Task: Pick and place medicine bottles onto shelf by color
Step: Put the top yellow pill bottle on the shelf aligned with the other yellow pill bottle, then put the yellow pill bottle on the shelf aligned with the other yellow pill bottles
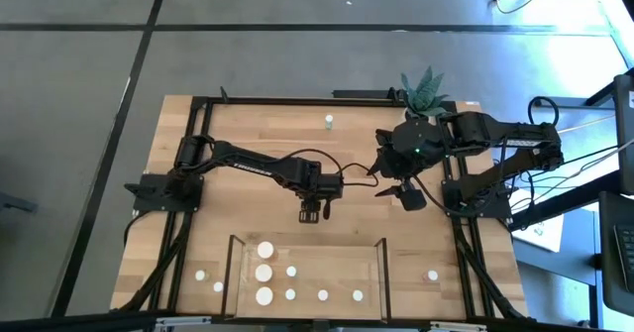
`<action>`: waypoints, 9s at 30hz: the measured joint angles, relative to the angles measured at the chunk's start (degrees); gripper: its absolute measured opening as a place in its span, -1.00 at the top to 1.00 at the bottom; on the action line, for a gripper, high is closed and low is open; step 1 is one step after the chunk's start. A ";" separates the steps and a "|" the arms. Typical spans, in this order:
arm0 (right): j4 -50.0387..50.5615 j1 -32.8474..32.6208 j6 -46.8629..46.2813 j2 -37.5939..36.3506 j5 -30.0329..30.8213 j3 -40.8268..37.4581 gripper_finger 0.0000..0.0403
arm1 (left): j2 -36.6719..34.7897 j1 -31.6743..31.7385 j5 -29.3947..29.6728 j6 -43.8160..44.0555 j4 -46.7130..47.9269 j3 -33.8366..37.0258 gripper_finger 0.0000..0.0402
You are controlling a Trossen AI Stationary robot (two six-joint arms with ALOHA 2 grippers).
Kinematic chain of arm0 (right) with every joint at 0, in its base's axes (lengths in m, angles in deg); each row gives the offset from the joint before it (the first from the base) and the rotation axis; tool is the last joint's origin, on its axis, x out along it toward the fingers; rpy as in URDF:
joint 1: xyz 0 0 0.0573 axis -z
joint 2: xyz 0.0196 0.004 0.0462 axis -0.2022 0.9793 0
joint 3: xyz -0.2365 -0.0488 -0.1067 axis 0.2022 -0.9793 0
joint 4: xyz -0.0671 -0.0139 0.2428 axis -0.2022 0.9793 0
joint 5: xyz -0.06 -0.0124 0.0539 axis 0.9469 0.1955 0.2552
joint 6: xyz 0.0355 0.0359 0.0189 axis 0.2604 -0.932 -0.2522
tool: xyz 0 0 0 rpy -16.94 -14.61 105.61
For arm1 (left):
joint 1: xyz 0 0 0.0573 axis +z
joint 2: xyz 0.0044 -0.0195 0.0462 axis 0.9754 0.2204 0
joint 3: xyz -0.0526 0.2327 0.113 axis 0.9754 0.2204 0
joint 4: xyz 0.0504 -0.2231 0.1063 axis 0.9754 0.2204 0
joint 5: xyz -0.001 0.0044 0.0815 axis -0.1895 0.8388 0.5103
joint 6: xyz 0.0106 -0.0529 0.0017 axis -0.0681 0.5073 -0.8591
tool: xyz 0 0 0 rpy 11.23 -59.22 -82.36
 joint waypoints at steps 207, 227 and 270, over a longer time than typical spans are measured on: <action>-6.88 -30.34 -52.70 37.84 17.94 4.85 0.40 | -38.12 -19.39 25.14 27.02 27.07 -0.04 -0.14; -8.90 -30.32 -52.65 37.92 15.89 1.95 0.39 | -38.12 -26.43 24.09 23.89 25.41 -0.04 -0.14; -6.76 -28.00 -47.96 37.88 15.01 9.73 -0.18 | -38.11 -26.38 24.09 24.22 25.94 -0.04 -0.14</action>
